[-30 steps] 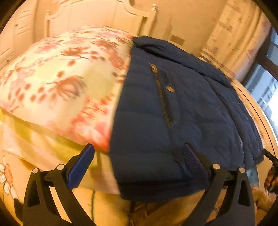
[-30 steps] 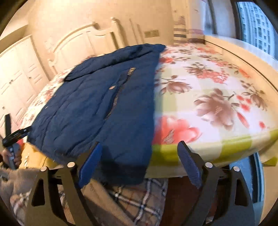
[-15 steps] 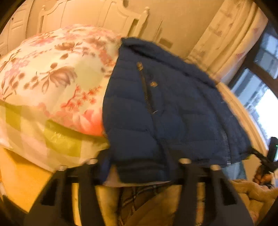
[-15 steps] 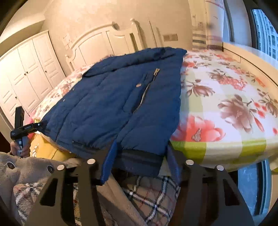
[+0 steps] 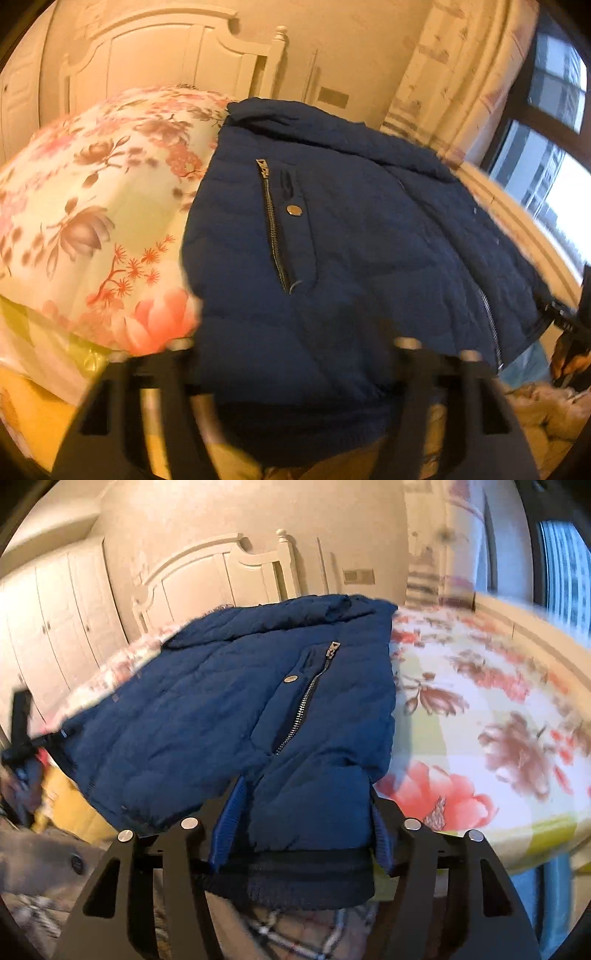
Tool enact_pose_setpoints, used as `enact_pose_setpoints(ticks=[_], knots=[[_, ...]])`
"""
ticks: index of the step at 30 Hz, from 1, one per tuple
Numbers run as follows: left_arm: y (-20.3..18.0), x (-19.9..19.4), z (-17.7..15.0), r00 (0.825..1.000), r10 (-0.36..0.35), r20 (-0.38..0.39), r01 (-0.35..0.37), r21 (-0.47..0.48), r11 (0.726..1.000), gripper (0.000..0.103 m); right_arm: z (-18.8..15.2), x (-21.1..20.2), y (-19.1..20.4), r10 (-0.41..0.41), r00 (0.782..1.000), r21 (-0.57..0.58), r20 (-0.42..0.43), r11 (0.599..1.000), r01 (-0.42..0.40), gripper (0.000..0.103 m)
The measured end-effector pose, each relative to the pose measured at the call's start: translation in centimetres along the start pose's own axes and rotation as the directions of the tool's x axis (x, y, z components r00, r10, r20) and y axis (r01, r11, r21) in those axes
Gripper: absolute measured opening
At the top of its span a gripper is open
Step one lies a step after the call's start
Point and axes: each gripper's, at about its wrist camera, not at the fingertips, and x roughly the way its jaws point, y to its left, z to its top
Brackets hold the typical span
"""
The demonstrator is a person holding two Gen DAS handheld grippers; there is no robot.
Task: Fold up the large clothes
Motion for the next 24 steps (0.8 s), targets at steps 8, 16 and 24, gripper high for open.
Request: enact_pose_setpoints(ticks=[8,16,24], knots=[[0.0,-6.6,0.0,0.971,-0.226,0.082,0.228,-0.005,0.974,0.018,0.9,-6.9,0.0,0.142,0.984,0.029,0.105,0.989,-0.146,0.019],[-0.3,-19.0,4.4,0.761,-0.547,0.350,0.561,0.069,0.825,0.022,5.9,-21.3,2.7,0.239,0.872,-0.113,0.428,0.971,-0.210,0.019],[1.9,-9.2,14.4,0.817,-0.491,0.301,0.564,-0.244,0.789,0.056,16.4,-10.3,-1.0,0.139,0.948,0.126,0.285,0.976,-0.180,0.021]])
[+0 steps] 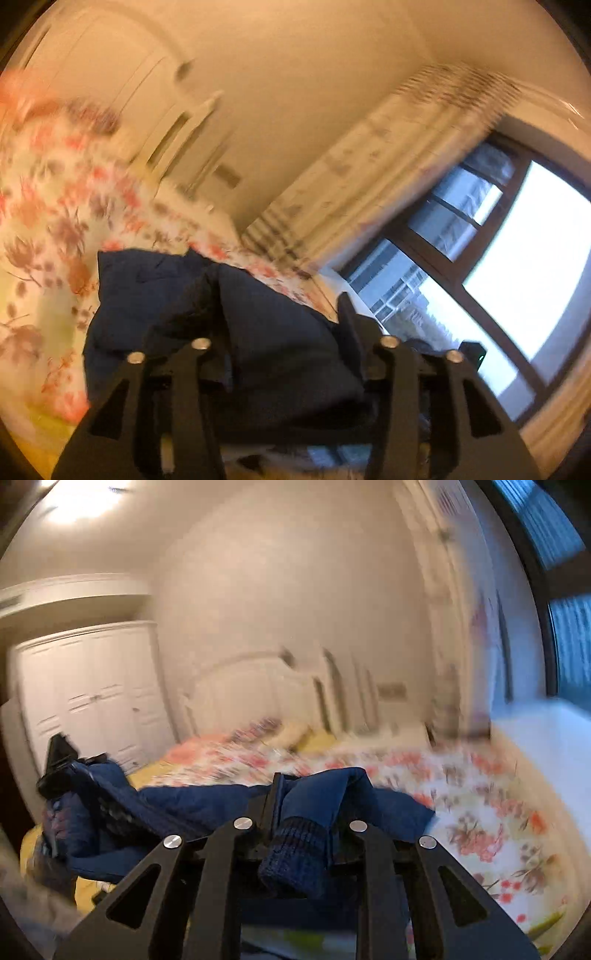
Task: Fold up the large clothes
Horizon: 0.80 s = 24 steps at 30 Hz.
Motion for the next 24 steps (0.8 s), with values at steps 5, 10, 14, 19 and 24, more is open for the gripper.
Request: enact_pose_setpoints(ticks=[5,10,14,19,24], knots=[[9.3,7.7,4.5,0.984,0.166,-0.060,-0.175,-0.210,0.962,0.085,1.2,11.3,-6.4,-0.069,0.980,0.164,-0.185,0.981,0.100,0.029],[18.1,8.6,6.0,0.973,0.222,-0.066,-0.228,-0.447,0.865,0.090,-1.4,14.5,-12.5,0.014,0.982,0.428,-0.190,0.901,0.070,0.087],[18.1,7.0,5.9,0.950,0.306,-0.061,-0.309,-0.321,0.895,0.090,-1.8,12.3,-13.7,-0.131,0.980,0.315,-0.151,0.933,0.174,0.087],[15.9,8.9,5.4,0.936,0.312,-0.164,-0.332,-0.107,0.937,0.090,-2.0,13.0,-13.0,-0.215,0.954,0.089,-0.212,0.967,0.237,0.087],[12.0,13.5,4.6,0.901,0.347,-0.260,-0.317,0.151,0.936,0.093,-2.2,16.1,-10.9,-0.222,0.929,-0.106,-0.296,0.974,0.199,0.087]])
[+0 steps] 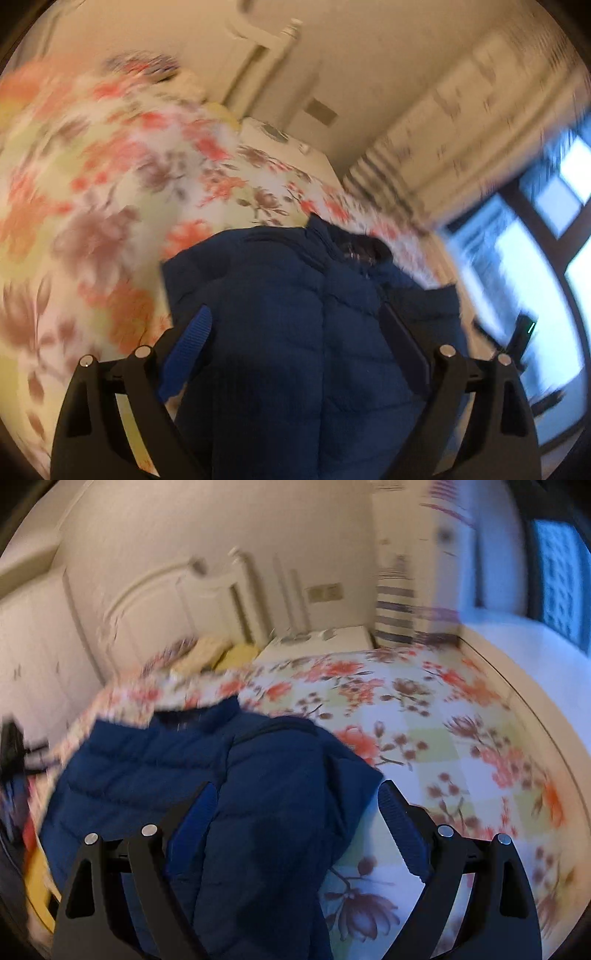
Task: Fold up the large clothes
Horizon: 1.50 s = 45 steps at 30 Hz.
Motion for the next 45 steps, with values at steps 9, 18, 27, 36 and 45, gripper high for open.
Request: enact_pose_setpoints(ticks=[9,18,27,36,45], knots=[[-0.9,4.1,2.1,0.992,0.075,-0.105,-0.062,0.123,0.990,0.094,0.4,3.4,1.0,0.040,0.994,-0.030,-0.102,0.999,-0.043,0.087],[-1.5,6.4,0.5,0.989,0.143,-0.042,-0.132,0.196,0.972,0.012,-0.6,1.8,2.8,-0.022,1.000,-0.118,-0.011,0.993,0.021,0.013],[-2.8,-3.2,3.9,0.990,-0.007,0.140,-0.005,0.085,0.996,0.008,5.2,-5.7,6.1,-0.053,0.977,-0.150,0.206,0.985,0.085,0.009],[0.7,10.6,11.0,0.962,0.235,-0.137,-0.242,-0.041,0.969,0.012,9.8,11.5,1.8,-0.188,0.965,-0.003,-0.184,0.982,0.191,0.009],[4.3,11.4,8.7,0.954,0.279,-0.105,-0.288,-0.084,0.954,0.077,6.8,11.0,-2.5,-0.059,0.974,0.156,-0.220,0.983,0.095,0.018]])
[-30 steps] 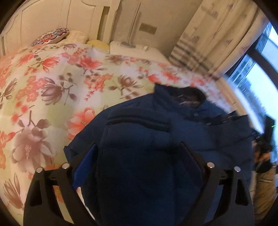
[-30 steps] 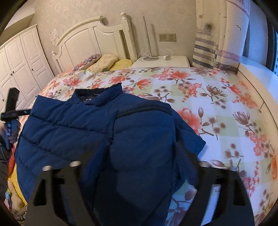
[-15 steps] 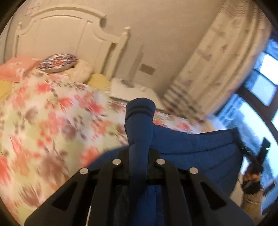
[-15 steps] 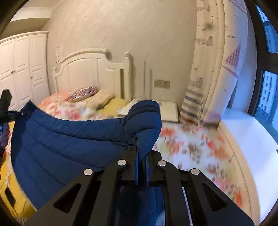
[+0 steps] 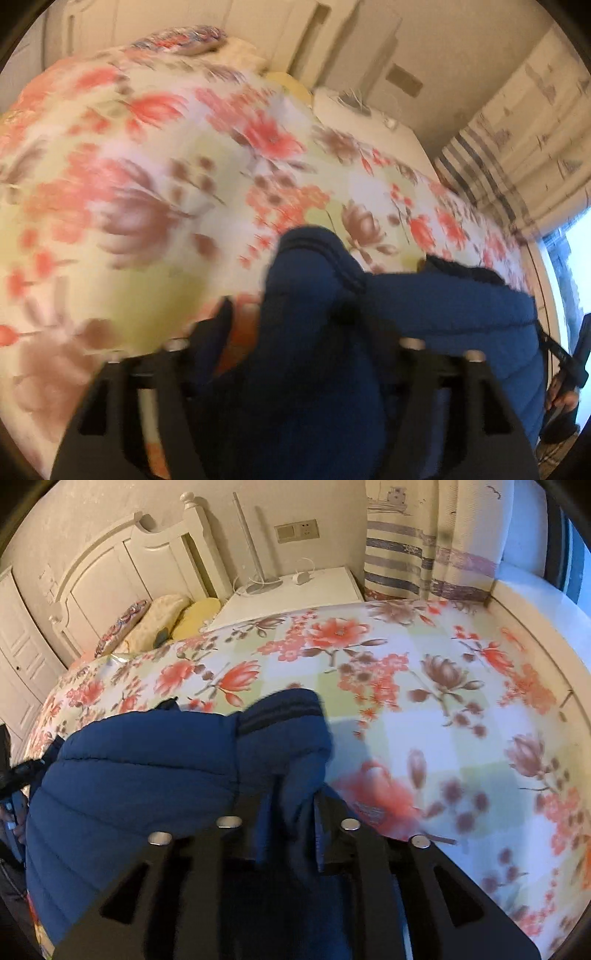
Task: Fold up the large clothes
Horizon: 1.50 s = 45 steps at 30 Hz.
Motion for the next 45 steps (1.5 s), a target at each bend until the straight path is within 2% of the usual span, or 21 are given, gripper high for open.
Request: enact_pose_setpoints(ticks=[1,3,5,6,7,8,12,15,17,18,20,21,22,24,26,27,29,35,40,43,45], knots=[[0.3,-1.7,-0.3,0.999,-0.041,0.035,0.041,0.006,0.999,0.079,-0.4,-1.2,-0.3,0.027,0.999,0.007,0.017,1.000,-0.027,0.019],[1.0,-4.9,-1.4,0.991,-0.102,0.084,0.101,0.018,0.995,0.093,-2.0,-4.3,-1.5,0.092,0.993,0.000,0.070,0.996,-0.093,0.019],[2.3,-8.8,-4.2,0.980,-0.155,0.127,0.148,0.063,0.987,0.099,-5.3,-7.7,-3.3,0.130,0.984,-0.025,0.123,0.991,-0.128,0.023],[2.9,-10.3,-6.0,0.975,-0.181,0.131,0.171,0.085,0.982,0.100,-7.2,-9.0,-4.2,0.156,0.978,-0.028,0.137,0.988,-0.154,0.041],[3.4,-11.1,-7.4,0.973,-0.195,0.126,0.184,0.095,0.978,0.100,-8.7,-9.9,-5.0,0.175,0.974,-0.022,0.144,0.985,-0.173,0.084],[4.1,-11.8,-9.3,0.970,-0.217,0.111,0.206,0.105,0.973,0.100,-11.0,-11.1,-6.0,0.168,0.971,-0.007,0.172,0.985,-0.170,0.099],[5.1,-11.8,-16.2,0.966,-0.255,0.042,0.249,0.113,0.962,0.100,-17.3,-13.4,-7.7,0.317,0.926,-0.017,0.205,0.947,-0.320,0.099],[4.9,-11.7,-19.2,0.963,-0.265,0.041,0.258,0.134,0.957,0.100,-19.6,-13.7,-7.3,0.379,0.901,-0.045,0.212,0.925,-0.378,0.098],[4.4,-11.2,-20.4,0.954,-0.294,0.051,0.285,0.132,0.949,0.100,-20.1,-13.1,-6.6,0.415,0.889,-0.055,0.193,0.909,-0.413,0.093],[4.0,-10.9,-20.5,0.950,-0.307,0.051,0.299,0.128,0.946,0.100,-20.2,-12.6,-5.8,0.418,0.892,-0.070,0.171,0.909,-0.412,0.089],[3.1,-10.1,-20.3,0.955,-0.290,0.055,0.281,0.127,0.951,0.100,-19.8,-11.6,-4.5,0.413,0.899,-0.109,0.144,0.910,-0.401,0.079],[2.7,-9.6,-20.2,0.959,-0.278,0.050,0.269,0.128,0.954,0.100,-19.8,-11.5,-3.6,0.402,0.903,-0.141,0.150,0.913,-0.383,0.067],[2.4,-9.2,-20.3,0.962,-0.270,0.047,0.262,0.126,0.957,0.099,-20.0,-11.8,-3.1,0.395,0.903,-0.169,0.166,0.914,-0.369,0.048],[1.6,-8.9,-20.4,0.963,-0.267,0.041,0.260,0.125,0.957,0.067,-20.5,-13.2,-1.7,0.347,0.916,-0.234,0.203,0.925,-0.298,0.032],[0.8,-9.8,-20.7,0.969,-0.238,0.071,0.225,0.159,0.961,0.049,-21.5,-14.4,-1.4,0.331,0.915,-0.251,0.229,0.929,-0.273,0.025],[0.6,-10.3,-21.1,0.969,-0.235,0.082,0.218,0.173,0.960,0.043,-22.3,-15.1,-1.5,0.327,0.913,-0.247,0.245,0.931,-0.268,0.023],[0.4,-11.0,-21.9,0.963,-0.255,0.086,0.237,0.176,0.955,0.040,-23.8,-15.9,-1.6,0.312,0.918,-0.248,0.244,0.936,-0.252,0.022],[0.8,-12.7,-25.4,0.952,-0.293,0.089,0.274,0.175,0.946,0.038,-27.0,-18.3,-2.5,0.307,0.918,-0.223,0.250,0.941,-0.254,0.022],[2.2,-12.3,-26.0,0.944,-0.317,0.089,0.304,0.136,0.943,0.045,-28.9,-18.3,-3.0,0.329,0.920,-0.184,0.212,0.938,-0.293,0.023],[2.2,-13.0,-26.3,0.962,-0.262,0.077,0.249,0.144,0.958,0.064,-28.6,-19.1,-4.0,0.291,0.935,-0.156,0.203,0.952,-0.262,0.027],[2.7,-15.0,-26.1,0.972,-0.200,0.123,0.182,0.148,0.972,0.079,-27.3,-21.0,-4.4,0.171,0.950,-0.120,0.263,0.982,-0.143,0.031]])
